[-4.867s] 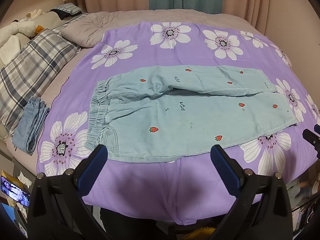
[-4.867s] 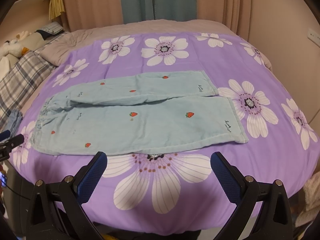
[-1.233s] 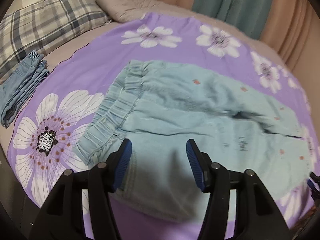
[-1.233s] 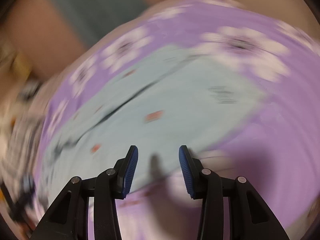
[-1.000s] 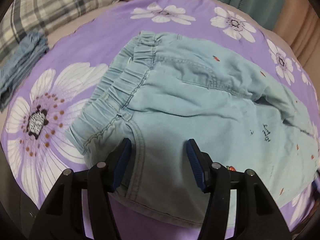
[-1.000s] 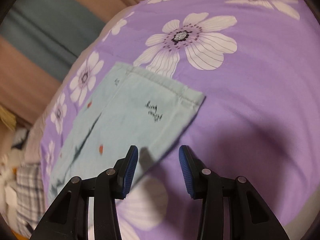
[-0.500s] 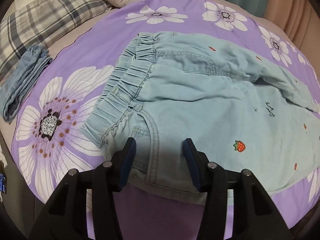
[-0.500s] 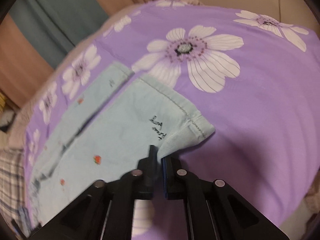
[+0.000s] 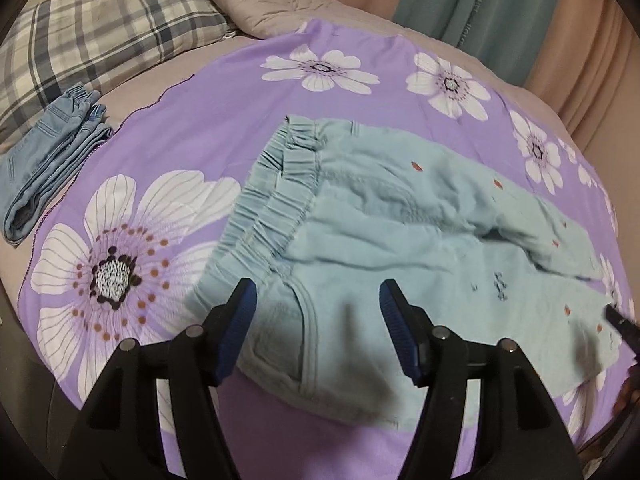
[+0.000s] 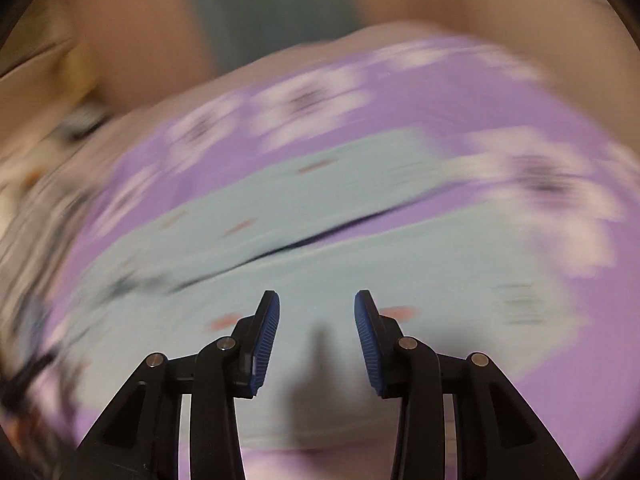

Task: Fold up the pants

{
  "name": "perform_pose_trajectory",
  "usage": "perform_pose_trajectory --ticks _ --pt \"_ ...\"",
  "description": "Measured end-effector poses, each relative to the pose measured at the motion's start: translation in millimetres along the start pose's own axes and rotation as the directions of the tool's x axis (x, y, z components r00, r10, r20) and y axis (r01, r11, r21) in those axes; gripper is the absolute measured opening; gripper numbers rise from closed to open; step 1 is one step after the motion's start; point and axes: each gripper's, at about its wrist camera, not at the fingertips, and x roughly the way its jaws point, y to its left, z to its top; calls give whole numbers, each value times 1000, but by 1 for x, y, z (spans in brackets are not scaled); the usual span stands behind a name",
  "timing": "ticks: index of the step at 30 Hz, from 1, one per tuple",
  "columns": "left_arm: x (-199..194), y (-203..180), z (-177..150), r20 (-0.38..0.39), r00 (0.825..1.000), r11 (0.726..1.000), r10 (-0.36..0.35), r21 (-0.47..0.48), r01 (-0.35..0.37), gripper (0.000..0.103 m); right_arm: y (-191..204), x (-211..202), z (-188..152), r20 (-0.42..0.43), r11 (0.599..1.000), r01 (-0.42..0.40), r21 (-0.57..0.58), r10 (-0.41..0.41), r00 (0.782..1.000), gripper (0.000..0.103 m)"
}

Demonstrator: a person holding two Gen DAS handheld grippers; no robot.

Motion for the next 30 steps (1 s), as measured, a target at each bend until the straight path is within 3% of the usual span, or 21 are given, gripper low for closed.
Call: perform_pose_trajectory --ticks 2,5,8,14,16,19,24,27,30 --pt "1 1 1 1 1000 1000 2 -5 -2 68 42 27 -1 -69 988 -101 -117 93 993 39" --pt "8 25 18 -1 1000 1000 9 -10 -9 69 89 54 4 -136 945 -176 -276 143 980 41" --pt "17 38 42 5 1000 1000 18 -18 -18 70 125 73 10 -142 884 -175 -433 124 982 44" --pt "49 42 94 -2 1000 1000 0 17 0 74 167 120 52 -124 785 -173 -595 122 985 44" --pt "60 42 117 0 1000 999 -20 32 20 74 180 141 68 -124 760 -167 -628 113 986 44" --pt "84 47 143 -29 993 994 -112 -12 111 75 194 173 89 -148 731 -169 -661 94 984 44" --pt "137 53 157 -124 975 982 -187 -40 183 75 209 210 107 -233 686 -234 -689 95 968 44" --pt "146 56 166 -110 969 975 -223 -14 223 75 210 228 114 -315 692 -290 -661 95 944 53" --pt "145 55 188 -146 950 958 -276 38 284 76 206 244 114 -430 699 -382 -605 117 895 55"
